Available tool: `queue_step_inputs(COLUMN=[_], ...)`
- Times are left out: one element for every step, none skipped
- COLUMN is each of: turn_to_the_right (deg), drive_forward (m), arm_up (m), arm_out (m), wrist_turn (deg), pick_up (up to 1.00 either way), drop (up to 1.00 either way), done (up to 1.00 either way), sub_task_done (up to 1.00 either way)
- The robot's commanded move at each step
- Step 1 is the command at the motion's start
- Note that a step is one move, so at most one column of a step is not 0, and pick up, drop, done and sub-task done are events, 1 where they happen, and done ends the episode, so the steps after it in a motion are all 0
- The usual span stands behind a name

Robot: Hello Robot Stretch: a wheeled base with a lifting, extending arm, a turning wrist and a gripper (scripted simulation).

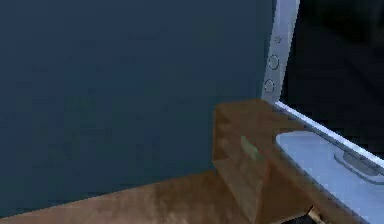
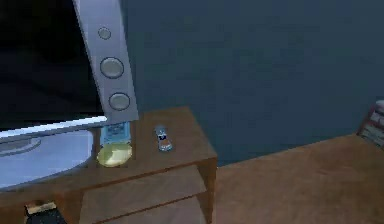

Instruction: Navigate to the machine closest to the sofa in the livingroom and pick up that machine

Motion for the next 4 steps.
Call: queue_step_inputs(turn_to_the_right=[-45.0, -45.0, -18.0, 0.0], drive_forward=[0.0, 0.0, 0.0, 1.0], arm_up=[0.0, 0.0, 0.0, 0.0], arm_out=[0.0, 0.0, 0.0, 0.0], wrist_turn=[0.0, 0.0, 0.0, 0.0], pick_up=[0.0, 0.0, 0.0, 0.0], drop=[0.0, 0.0, 0.0, 0.0], done=[0.0, 0.0, 0.0, 0.0], sub_task_done=[0.0, 0.0, 0.0, 0.0])
